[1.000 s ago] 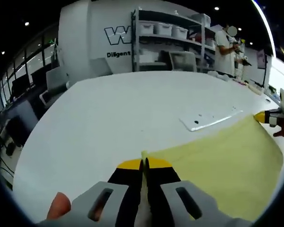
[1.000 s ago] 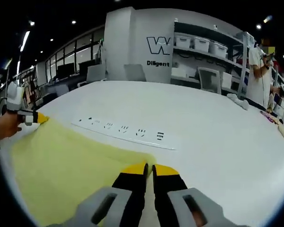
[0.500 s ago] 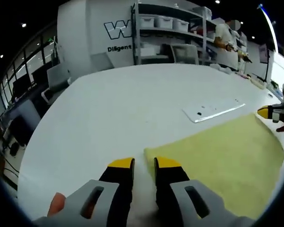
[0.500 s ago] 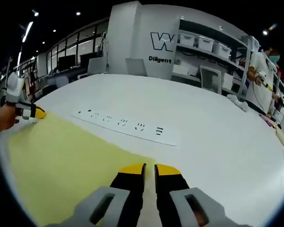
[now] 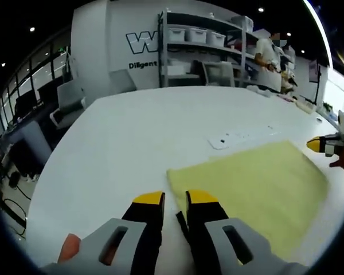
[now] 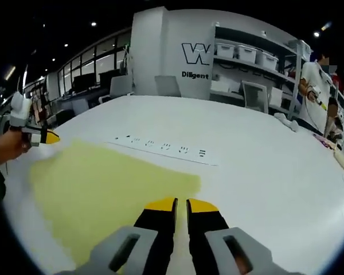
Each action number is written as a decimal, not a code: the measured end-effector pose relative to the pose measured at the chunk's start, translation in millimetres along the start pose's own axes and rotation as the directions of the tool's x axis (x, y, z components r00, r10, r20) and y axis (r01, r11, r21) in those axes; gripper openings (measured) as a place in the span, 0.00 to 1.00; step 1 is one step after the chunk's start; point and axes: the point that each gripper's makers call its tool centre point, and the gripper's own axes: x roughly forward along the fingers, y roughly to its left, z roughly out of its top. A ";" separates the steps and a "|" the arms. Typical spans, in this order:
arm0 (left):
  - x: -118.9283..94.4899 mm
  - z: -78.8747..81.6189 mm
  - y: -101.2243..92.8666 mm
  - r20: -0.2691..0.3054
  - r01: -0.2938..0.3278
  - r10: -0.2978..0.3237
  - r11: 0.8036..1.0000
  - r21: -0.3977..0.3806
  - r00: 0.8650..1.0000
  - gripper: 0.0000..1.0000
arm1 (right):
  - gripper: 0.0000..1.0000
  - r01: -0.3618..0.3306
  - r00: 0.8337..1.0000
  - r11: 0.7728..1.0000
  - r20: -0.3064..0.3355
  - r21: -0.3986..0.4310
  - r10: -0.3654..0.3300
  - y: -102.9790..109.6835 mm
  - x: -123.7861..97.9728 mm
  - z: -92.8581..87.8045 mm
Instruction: Fold the garment on the visible template until the final outline fits inside the template.
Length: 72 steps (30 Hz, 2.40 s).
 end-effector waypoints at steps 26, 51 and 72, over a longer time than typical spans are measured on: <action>-75.4 -53.7 -38.7 -0.019 0.046 -0.047 0.998 -0.030 0.999 0.12 | 0.00 -0.015 0.999 1.000 -0.040 0.015 0.016 38.1 -87.6 -49.9; -93.8 -108.4 -53.0 -0.074 0.035 -0.041 0.997 -0.071 0.996 0.14 | 0.03 -0.056 0.993 0.996 -0.096 0.068 0.063 61.6 -87.3 -90.8; -82.7 -94.7 -51.1 -0.061 0.023 -0.027 0.997 -0.067 0.998 0.09 | 0.01 -0.066 0.993 0.996 -0.096 0.053 0.071 64.9 -87.0 -90.9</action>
